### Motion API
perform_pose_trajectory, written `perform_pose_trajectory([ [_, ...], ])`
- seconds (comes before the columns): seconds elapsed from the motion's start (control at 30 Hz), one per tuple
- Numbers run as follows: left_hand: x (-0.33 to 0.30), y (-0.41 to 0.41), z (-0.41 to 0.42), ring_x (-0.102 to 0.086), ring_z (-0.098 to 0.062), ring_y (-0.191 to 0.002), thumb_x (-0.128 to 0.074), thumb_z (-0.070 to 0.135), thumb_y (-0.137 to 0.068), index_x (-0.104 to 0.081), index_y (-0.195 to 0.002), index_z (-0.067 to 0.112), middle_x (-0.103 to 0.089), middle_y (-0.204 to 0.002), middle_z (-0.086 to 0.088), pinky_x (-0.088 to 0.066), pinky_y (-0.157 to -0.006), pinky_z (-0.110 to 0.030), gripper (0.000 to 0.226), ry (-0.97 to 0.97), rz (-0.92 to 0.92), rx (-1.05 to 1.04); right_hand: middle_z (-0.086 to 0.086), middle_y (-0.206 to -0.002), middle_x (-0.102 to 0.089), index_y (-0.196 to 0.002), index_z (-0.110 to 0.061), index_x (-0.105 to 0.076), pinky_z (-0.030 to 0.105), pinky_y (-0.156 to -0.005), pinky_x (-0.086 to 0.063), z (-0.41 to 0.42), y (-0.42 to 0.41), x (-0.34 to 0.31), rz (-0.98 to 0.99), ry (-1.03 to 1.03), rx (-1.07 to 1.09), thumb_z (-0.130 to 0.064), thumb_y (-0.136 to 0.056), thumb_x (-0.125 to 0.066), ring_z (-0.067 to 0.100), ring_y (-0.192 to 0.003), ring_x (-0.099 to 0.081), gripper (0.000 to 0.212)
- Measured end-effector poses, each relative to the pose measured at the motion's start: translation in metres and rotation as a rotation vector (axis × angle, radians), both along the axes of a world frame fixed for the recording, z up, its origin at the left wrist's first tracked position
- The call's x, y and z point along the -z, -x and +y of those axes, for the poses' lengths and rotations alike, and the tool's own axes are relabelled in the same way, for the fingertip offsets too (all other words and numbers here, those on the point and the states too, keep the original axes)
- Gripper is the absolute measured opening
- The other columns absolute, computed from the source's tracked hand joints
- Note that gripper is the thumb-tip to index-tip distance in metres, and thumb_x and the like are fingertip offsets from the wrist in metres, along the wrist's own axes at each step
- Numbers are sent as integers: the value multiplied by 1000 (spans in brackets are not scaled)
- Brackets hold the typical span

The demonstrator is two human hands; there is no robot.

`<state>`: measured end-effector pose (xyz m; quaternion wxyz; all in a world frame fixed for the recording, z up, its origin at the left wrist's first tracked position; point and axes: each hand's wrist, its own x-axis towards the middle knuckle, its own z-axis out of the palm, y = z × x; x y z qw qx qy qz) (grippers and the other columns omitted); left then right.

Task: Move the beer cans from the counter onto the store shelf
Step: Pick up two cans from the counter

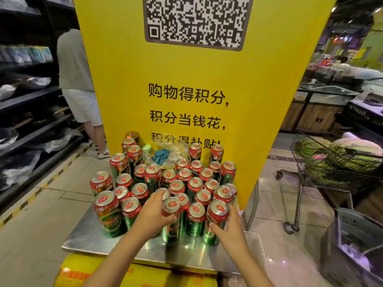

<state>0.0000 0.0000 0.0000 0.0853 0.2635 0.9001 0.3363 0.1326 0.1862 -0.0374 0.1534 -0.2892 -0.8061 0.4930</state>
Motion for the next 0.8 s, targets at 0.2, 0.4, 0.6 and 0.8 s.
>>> perform_pose_trajectory([
  [0.2, 16, 6, 2, -46, -16, -126, -78, 19, -73, -21, -147, 17, -45, -142, -2, -38, -99, -21, 93, 43, -97, 73, 4, -145, -35, -145, -16, -26, 30, -104, -33, 4, 10, 4, -33, -69, 22, -21, -78, -75, 19, -130, -38, 83],
  [0.4, 15, 7, 5, -45, -18, -124, -77, 31, -74, -29, -144, 19, -41, -140, -1, -37, -99, -25, 86, 99, 38, 46, 4, -141, -37, -144, -18, -32, 35, -104, -36, 13, 15, 7, -78, -177, 42, -27, -76, -76, 22, -129, -39, 81],
  [0.6, 20, 5, 8, -51, -16, -102, -76, 57, -62, -47, -127, 21, -48, -119, 0, -45, -83, -25, 80, 146, 65, -38, -2, -119, -48, -128, -27, -48, 35, -90, -46, 18, 13, 5, -101, -275, 59, -45, -67, -78, 18, -111, -49, 70],
  [0.8, 27, -2, 15, -53, -20, -101, -64, 76, -59, -45, -117, 18, -51, -111, 0, -49, -78, -30, 84, 245, 165, -114, -5, -103, -59, -107, -22, -47, 32, -70, -48, 21, 15, 1, -85, -291, 61, -45, -61, -83, 17, -94, -58, 63],
])
